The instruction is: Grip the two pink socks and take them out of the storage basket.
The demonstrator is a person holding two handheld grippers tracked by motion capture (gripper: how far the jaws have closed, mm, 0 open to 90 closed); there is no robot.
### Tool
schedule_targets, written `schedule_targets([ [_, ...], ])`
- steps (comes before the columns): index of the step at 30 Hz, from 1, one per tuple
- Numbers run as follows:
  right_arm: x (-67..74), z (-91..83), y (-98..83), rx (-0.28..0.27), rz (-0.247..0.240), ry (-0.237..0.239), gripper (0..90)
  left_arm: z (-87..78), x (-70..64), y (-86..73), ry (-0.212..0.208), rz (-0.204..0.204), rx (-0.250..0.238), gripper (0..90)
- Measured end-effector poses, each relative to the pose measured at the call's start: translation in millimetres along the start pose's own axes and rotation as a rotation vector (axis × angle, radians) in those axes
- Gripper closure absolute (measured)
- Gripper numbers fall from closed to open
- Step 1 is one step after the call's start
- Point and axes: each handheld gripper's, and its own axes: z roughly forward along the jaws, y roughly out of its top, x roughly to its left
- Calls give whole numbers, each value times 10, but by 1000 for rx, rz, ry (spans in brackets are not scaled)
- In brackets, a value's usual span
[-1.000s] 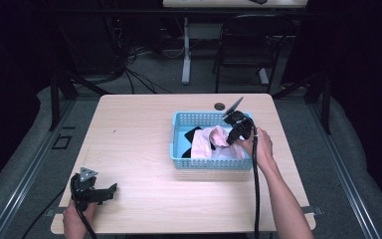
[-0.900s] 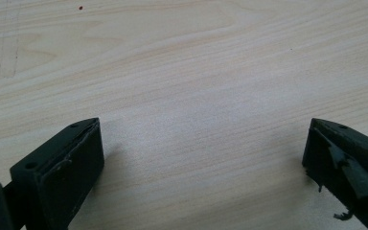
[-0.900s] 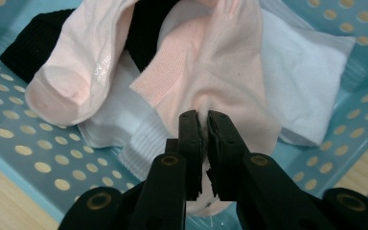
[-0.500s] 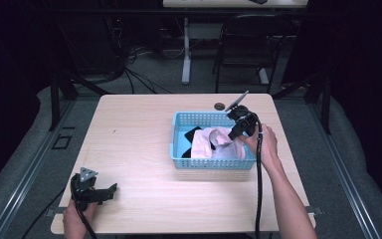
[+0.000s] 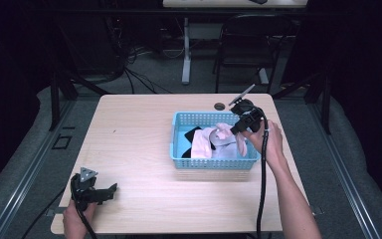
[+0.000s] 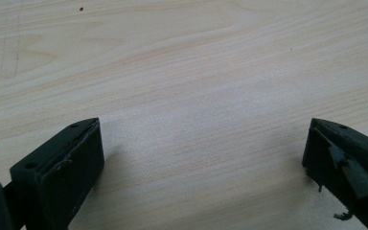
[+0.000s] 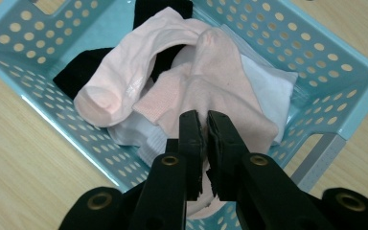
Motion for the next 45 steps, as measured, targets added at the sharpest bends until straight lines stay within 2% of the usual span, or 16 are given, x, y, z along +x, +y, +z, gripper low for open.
schedule_targets([
  [6, 32, -152, 4, -24, -14, -1, 846, 2, 3, 0, 0, 0, -1, 5],
  [8, 59, -190, 6, -44, -5, 1, 845, 3, 4, 0, -1, -1, -2, 5],
  [11, 79, -259, 19, -39, -23, -8, 845, 2, 4, 0, -2, -2, 0, 5],
  [22, 130, -441, 32, -77, -25, -6, 845, 1, 6, 2, -5, 4, 4, 5],
  [29, 133, -597, -2, -92, -23, -24, 846, 5, 2, -1, -3, -1, -1, 5],
  [37, 68, -728, -98, -95, -16, -52, 846, 2, 0, 0, -4, 2, 1, 5],
  [38, 45, -765, -133, -106, 1, -58, 846, 1, 1, 1, -4, 3, 2, 5],
  [42, -1, -820, -183, -109, 8, -71, 846, 1, 0, 0, -5, 4, 3, 5],
  [45, -94, -881, -276, -117, 31, -88, 845, 3, 0, 0, -4, 1, 0, 5],
])
